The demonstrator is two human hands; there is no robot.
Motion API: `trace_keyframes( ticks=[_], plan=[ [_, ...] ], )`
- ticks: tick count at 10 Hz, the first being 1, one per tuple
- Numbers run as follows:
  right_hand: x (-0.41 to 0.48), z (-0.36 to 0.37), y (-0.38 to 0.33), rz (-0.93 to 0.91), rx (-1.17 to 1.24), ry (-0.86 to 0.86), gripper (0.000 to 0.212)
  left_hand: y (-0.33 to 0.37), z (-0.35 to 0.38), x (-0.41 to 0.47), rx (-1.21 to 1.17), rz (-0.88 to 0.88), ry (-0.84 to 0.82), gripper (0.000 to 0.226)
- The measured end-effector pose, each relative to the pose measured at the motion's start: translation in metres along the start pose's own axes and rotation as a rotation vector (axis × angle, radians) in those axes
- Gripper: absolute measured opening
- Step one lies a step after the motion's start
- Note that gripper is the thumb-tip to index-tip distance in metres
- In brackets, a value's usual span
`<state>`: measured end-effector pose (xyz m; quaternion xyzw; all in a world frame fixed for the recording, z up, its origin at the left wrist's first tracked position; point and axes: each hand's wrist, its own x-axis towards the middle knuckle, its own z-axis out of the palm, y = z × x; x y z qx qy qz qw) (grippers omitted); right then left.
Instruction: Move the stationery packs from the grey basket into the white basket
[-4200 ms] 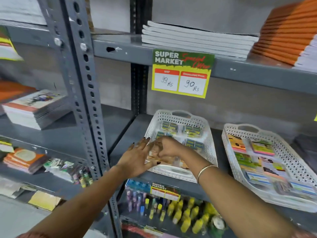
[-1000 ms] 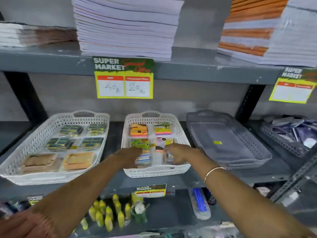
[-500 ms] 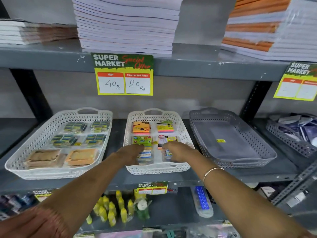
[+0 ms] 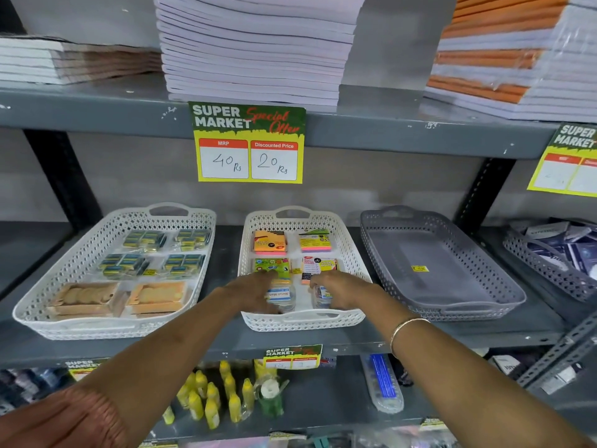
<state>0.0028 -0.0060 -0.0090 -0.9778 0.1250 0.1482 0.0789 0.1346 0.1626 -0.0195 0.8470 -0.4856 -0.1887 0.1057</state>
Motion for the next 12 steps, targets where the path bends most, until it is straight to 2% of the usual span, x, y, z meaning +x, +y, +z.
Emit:
trace_keyframes(
  ticks=[1,2,3,4,5,6,7,8,10,11,12],
  plan=[
    [0.001,-0.011,0.003,0.010,0.098,-0.048,0.075,-0.002,-0.008,0.008,-0.105,0.016,0.084,0.067],
    [0.017,-0.034,0.015,0.069,0.240,0.078,0.070,-0.008,-0.023,0.026,-0.093,-0.029,0.196,0.066],
    [0.035,-0.036,0.023,0.108,0.184,0.162,0.068,-0.013,-0.028,0.041,-0.001,-0.020,0.157,0.074],
    [0.058,-0.022,0.028,0.114,0.058,0.069,0.085,-0.019,-0.023,0.060,0.094,-0.029,0.023,0.075],
    [0.071,-0.016,0.031,0.120,0.056,0.007,0.089,-0.020,-0.018,0.069,0.135,-0.049,-0.021,0.071],
    [0.081,-0.015,0.036,0.108,0.021,-0.033,0.086,-0.025,-0.014,0.082,0.059,-0.031,-0.065,0.052],
    [0.082,-0.017,0.036,0.103,-0.001,-0.043,0.085,-0.031,-0.011,0.087,0.098,-0.045,-0.063,0.059],
    [0.082,-0.021,0.039,0.092,0.015,-0.067,0.087,-0.048,-0.003,0.103,0.184,-0.074,-0.053,0.076],
    [0.081,-0.020,0.040,0.093,-0.003,-0.070,0.089,-0.047,-0.003,0.099,0.122,-0.100,-0.044,0.076],
    [0.079,-0.021,0.038,0.090,0.028,-0.077,0.095,-0.040,-0.005,0.092,0.170,-0.058,-0.021,0.079],
    [0.070,-0.023,0.035,0.079,0.119,0.049,0.099,-0.024,-0.007,0.074,0.286,-0.032,0.111,0.089]
  ],
)
